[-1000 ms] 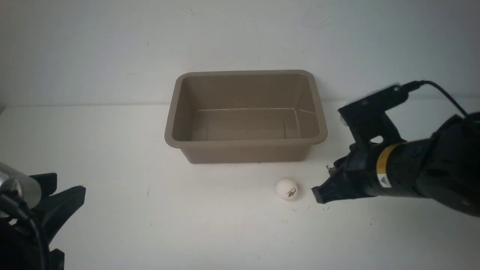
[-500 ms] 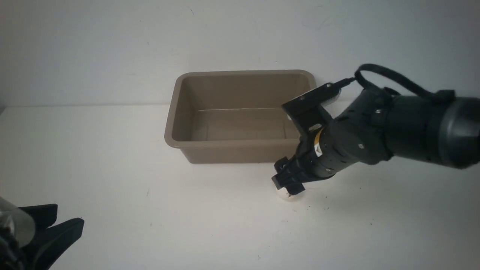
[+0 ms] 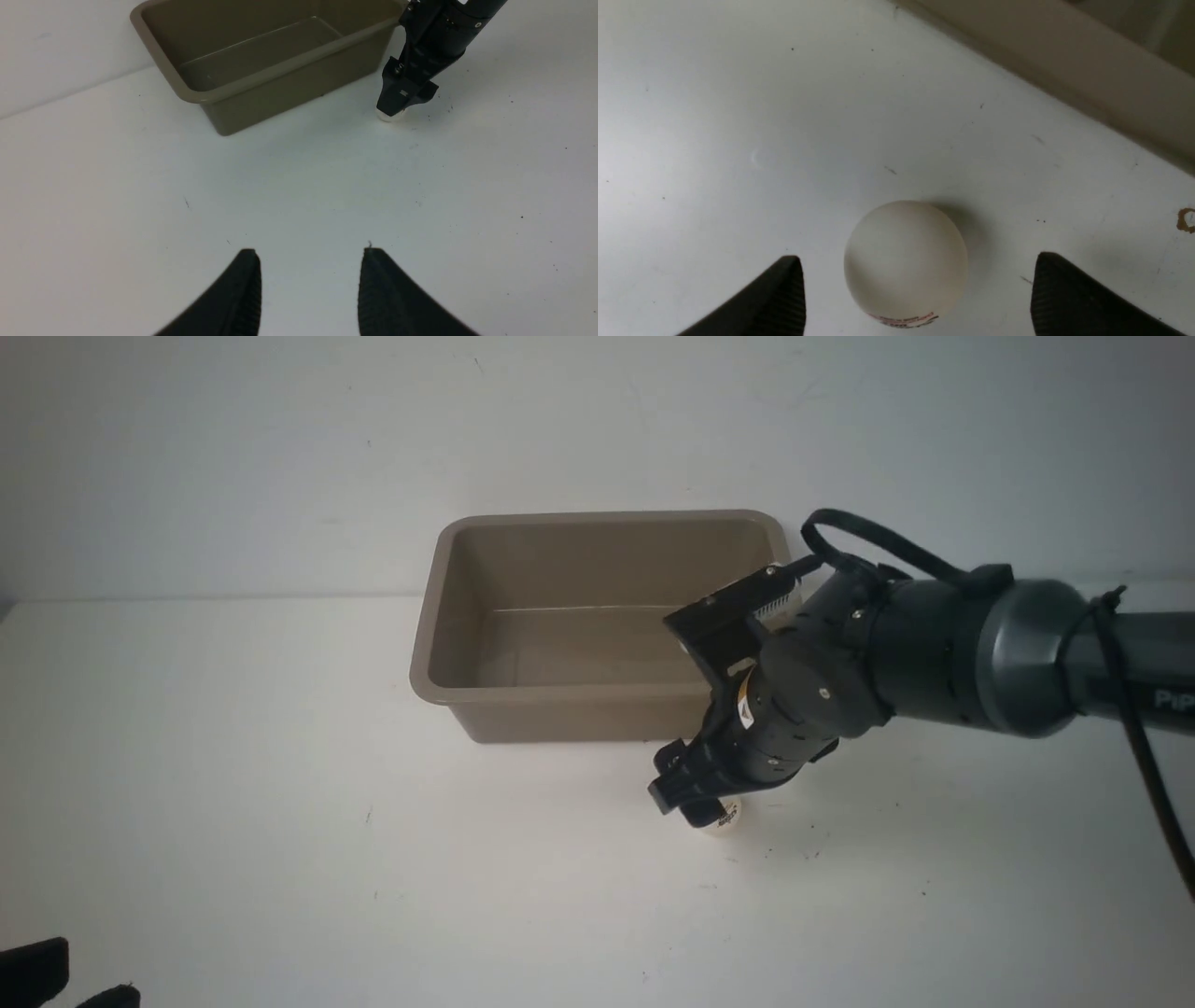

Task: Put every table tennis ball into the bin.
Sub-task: Use the right arm to clamp the table tennis ball closest to it

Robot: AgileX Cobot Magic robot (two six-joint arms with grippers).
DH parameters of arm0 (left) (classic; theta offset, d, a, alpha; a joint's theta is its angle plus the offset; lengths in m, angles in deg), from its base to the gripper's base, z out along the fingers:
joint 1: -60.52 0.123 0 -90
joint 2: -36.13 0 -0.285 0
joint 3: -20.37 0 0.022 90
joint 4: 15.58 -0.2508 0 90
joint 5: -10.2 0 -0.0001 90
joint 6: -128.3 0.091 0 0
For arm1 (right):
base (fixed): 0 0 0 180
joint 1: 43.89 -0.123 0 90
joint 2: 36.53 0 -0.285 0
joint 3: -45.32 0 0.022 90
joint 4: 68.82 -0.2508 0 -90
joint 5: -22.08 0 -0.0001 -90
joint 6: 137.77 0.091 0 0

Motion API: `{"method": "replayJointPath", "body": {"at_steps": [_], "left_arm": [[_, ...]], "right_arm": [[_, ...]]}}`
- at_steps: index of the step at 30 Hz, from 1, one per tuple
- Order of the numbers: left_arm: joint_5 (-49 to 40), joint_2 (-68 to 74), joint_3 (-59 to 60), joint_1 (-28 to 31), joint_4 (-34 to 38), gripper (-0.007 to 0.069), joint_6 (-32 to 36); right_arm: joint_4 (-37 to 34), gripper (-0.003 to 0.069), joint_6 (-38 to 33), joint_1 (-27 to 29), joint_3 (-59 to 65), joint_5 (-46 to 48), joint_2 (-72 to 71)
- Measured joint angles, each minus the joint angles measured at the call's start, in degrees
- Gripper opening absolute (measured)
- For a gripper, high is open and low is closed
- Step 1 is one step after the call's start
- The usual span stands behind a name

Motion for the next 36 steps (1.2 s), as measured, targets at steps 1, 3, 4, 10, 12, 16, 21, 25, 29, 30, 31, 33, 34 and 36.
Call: {"method": "replayJointPath", "body": {"at_steps": [1,3,4,10,12,16,21,25,29,30,31,33,34,36], "left_arm": [[0.0,0.0,0.0,0.0,0.0,0.0268,-0.1],[0.0,0.0,0.0,0.0,0.0,0.0268,-0.1],[0.0,0.0,0.0,0.0,0.0,0.0268,-0.1],[0.0,0.0,0.0,0.0,0.0,0.0268,-0.1],[0.0,0.0,0.0,0.0,0.0,0.0268,-0.1],[0.0,0.0,0.0,0.0,0.0,0.0268,-0.1],[0.0,0.0,0.0,0.0,0.0,0.0268,-0.1],[0.0,0.0,0.0,0.0,0.0,0.0268,-0.1],[0.1,0.0,0.0,0.0,-0.1,0.0268,-0.1],[0.1,0.0,0.0,0.0,-0.2,0.0268,-0.1],[0.1,0.0,0.0,0.0,-0.2,0.0268,-0.1],[0.1,0.0,0.0,0.0,-0.4,0.0268,-0.1],[0.1,0.0,0.0,0.0,-0.4,0.0268,-0.1],[0.1,0.0,0.0,0.0,-0.4,0.0268,-0.1]], "right_arm": [[0.0,0.0589,0.0,0.0,0.0,-0.2,0.3],[0.0,0.0589,0.0,0.0,0.0,-0.9,1.1],[0.0,0.0587,0.0,0.0,-0.1,-1.3,1.4],[0.0,0.0555,0.0,0.0,-0.1,-3.2,2.4],[0.0,0.0511,0.0,0.0,-0.1,-3.9,2.8],[0.5,0.036,0.0,0.0,-0.1,-4.0,3.6],[0.0,0.0362,-1.6,-0.3,-0.2,-2.9,3.2],[-2.1,0.0362,-5.8,-3.5,-0.2,-1.1,-0.8],[-1.7,0.0362,-7.2,-6.8,-4.3,-1.9,-6.8],[-1.0,0.0362,-7.2,-6.9,-6.6,-2.0,-7.6],[0.2,0.0362,-7.2,-6.8,-8.6,-2.1,-8.0],[2.3,0.0362,-7.2,-5.8,-13.3,-2.1,-7.9],[3.2,0.0362,-7.2,-4.9,-15.8,-1.7,-7.3],[4.3,0.0362,-7.2,-2.6,-21.1,0.2,-4.7]]}}
